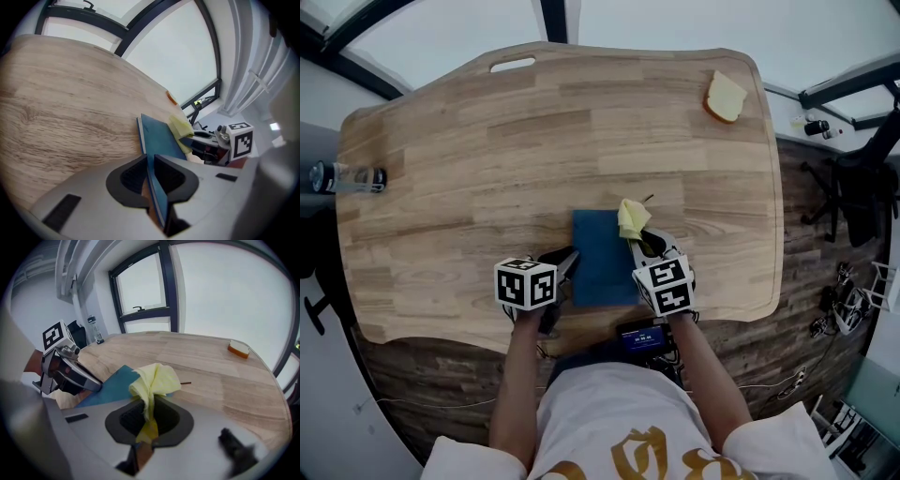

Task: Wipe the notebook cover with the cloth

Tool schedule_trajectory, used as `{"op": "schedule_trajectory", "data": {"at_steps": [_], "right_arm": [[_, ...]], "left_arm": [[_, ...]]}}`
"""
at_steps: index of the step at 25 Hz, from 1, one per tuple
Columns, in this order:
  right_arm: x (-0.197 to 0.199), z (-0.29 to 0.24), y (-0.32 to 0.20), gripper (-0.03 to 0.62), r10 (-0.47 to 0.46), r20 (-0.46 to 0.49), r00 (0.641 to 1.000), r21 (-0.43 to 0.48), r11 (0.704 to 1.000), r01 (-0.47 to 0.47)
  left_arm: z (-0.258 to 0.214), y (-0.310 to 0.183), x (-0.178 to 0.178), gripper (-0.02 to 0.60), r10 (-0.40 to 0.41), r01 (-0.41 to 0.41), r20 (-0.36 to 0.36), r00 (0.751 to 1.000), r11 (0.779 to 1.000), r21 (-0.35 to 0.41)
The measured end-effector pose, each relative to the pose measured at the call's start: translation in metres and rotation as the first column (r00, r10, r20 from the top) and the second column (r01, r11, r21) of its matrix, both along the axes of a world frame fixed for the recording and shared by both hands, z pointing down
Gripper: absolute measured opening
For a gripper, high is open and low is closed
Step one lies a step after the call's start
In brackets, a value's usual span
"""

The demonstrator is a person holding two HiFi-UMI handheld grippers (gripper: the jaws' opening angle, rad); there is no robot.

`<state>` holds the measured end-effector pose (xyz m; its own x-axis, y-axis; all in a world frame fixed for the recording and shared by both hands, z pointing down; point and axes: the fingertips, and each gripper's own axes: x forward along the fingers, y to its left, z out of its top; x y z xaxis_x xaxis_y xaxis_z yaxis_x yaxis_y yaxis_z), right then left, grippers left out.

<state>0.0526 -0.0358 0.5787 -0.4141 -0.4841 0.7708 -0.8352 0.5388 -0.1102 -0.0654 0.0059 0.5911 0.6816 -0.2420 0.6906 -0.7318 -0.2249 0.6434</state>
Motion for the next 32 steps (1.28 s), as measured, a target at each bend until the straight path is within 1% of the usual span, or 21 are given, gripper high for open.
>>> {"op": "schedule_trajectory", "data": {"at_steps": [4,5,8,13,21,32], "right_arm": [[0.003,-0.010,-0.005,0.040,0.020,-0.036,0.999,0.050,0.999,-0.018],[0.004,-0.009,-0.006,0.040,0.022,-0.041,0.999,0.051,0.999,-0.020],[-0.001,0.001,-0.003,0.040,-0.002,-0.043,0.999,0.010,1.000,0.002],[-0.004,0.003,-0.006,0.040,-0.018,-0.040,0.999,-0.015,1.000,0.017],[-0.012,0.003,-0.007,0.040,-0.048,-0.047,0.998,-0.018,0.999,0.048],[-0.036,0.005,-0.008,0.040,-0.112,-0.045,0.993,-0.023,0.994,0.111]], "left_arm": [[0.000,0.000,0.000,0.054,-0.003,0.003,-0.008,1.000,1.000,-0.010],[0.000,0.000,0.000,0.054,-0.003,0.003,-0.008,1.000,1.000,-0.011],[0.000,0.000,-0.001,0.052,-0.004,0.003,-0.009,1.000,1.000,-0.013],[0.001,0.000,0.000,0.051,-0.001,0.001,-0.016,1.000,1.000,-0.020],[0.001,0.000,-0.001,0.051,0.002,-0.002,-0.020,1.000,1.000,-0.024],[0.001,0.000,-0.001,0.051,-0.003,0.003,-0.026,1.000,0.999,-0.033]]}}
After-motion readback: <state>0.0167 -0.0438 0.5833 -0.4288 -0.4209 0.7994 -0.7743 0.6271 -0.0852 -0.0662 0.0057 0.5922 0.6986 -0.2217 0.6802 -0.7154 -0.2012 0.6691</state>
